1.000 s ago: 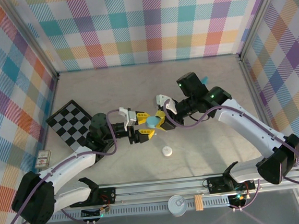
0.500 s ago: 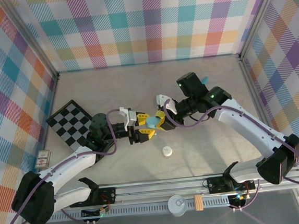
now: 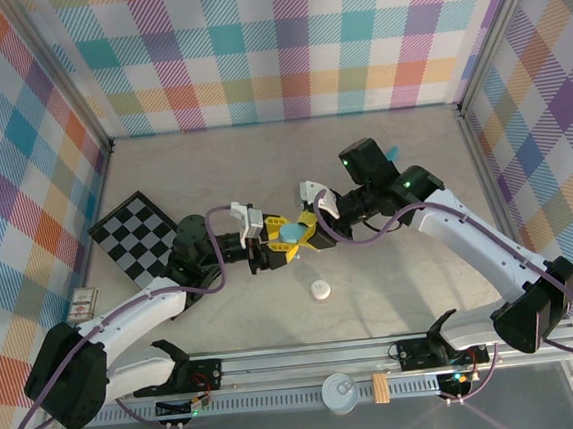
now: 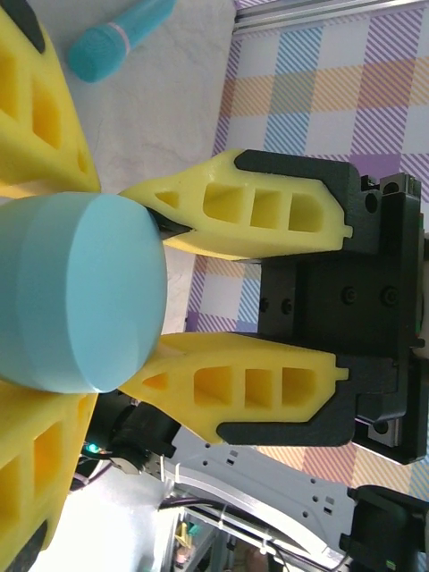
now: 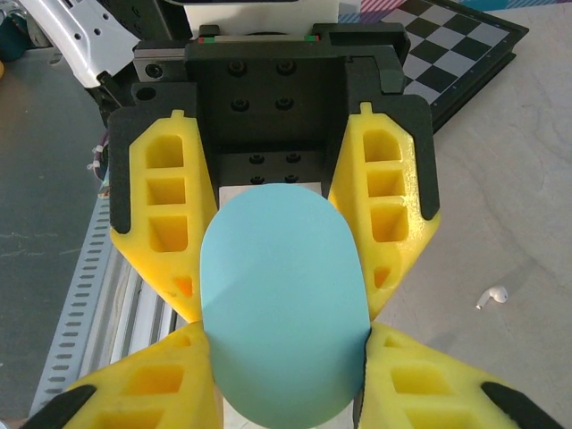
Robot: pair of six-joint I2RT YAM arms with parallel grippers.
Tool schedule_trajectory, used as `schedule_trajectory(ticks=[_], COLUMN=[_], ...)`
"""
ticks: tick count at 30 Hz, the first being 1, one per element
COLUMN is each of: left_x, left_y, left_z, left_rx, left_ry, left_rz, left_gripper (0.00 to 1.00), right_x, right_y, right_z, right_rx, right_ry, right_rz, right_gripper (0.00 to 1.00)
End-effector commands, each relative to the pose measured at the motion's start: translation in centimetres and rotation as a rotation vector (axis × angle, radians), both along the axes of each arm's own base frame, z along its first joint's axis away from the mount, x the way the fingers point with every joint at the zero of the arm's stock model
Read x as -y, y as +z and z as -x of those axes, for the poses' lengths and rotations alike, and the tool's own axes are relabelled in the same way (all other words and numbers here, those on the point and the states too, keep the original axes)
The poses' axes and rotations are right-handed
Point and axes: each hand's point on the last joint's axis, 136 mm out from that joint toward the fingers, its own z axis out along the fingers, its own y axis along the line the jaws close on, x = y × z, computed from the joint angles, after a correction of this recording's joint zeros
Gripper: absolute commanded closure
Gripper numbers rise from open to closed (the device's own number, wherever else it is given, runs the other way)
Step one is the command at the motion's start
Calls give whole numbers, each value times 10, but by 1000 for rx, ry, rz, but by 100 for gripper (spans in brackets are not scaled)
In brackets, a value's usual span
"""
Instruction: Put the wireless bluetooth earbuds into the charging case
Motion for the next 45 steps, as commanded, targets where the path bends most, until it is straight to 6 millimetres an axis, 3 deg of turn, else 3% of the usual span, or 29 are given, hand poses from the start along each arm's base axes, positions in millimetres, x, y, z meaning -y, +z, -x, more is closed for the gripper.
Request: schedule_trajectory(ticks=[1, 7, 11, 17, 28, 32, 39, 45], left_x=[4, 4, 3, 3, 0, 0, 0, 1], left_y=[21, 22, 18, 9, 6, 7, 12, 14], left_z=[4, 5, 7, 11, 14, 11, 10, 10], left_rx=[62, 67, 72, 91, 106, 100, 97, 95], left_ry=[-31, -39, -43, -61, -49, -34, -31, -38], left_rz=[42, 47, 37, -8, -37, -30, -6, 0], left_gripper=[54, 63, 68, 68, 68, 69, 69, 69], right_x=[-3, -2, -1, 3, 8, 6, 1, -1], right_y=[15, 10, 12, 16, 19, 22, 9, 0], right_z=[8, 6, 3, -1, -17, 1, 2, -16], right_rx=[39, 35, 63, 74, 110, 91, 78, 99], right_ry=[41, 32, 11, -35, -125, -31, -12, -79], right_rz=[-47, -32, -38, -36, -40, -74, -51, -10], right_gripper=[75, 74, 64, 52, 46, 43, 36, 35])
